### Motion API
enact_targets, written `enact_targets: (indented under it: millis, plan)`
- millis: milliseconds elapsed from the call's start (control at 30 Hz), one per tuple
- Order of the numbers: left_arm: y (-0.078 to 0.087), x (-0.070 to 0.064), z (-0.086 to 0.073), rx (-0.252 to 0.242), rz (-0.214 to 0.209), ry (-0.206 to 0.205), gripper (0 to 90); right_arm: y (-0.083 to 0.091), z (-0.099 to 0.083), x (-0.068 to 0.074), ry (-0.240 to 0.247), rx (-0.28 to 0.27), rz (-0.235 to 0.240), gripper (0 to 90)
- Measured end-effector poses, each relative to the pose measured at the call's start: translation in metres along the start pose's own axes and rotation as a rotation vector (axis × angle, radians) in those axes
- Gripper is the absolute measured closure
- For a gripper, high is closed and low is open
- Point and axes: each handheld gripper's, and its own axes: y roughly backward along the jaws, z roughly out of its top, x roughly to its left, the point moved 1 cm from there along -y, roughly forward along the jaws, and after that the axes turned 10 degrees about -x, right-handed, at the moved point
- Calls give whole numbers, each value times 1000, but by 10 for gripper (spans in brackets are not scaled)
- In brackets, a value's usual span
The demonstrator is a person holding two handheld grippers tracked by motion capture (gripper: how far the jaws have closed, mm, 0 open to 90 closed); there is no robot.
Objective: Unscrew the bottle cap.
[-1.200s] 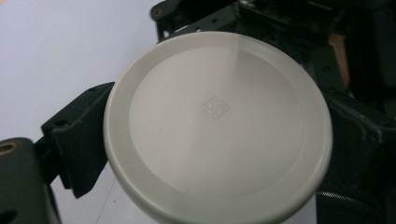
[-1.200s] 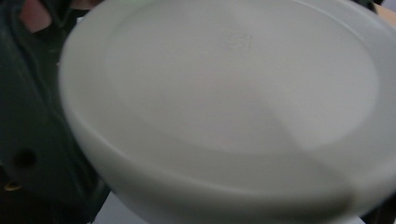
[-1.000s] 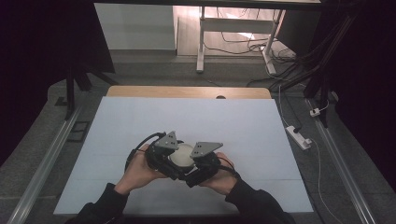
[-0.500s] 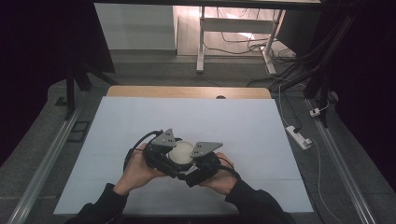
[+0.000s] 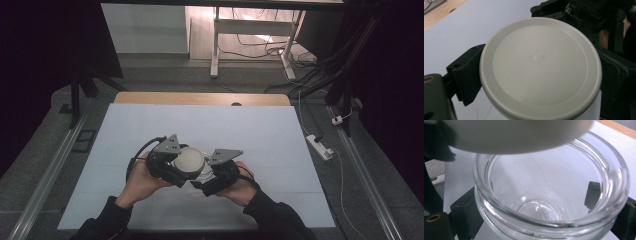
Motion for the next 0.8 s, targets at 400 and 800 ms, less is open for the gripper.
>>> enact_targets:
  millis: [400,800]
  plan:
    - [4,-5,-3,-5,-5,-2,80,4,0,-9,-10,-3,-30,67]
    - [6,-10,-8,-6,-13,-6,80,8,0,-22,-22,-9,-68,67]
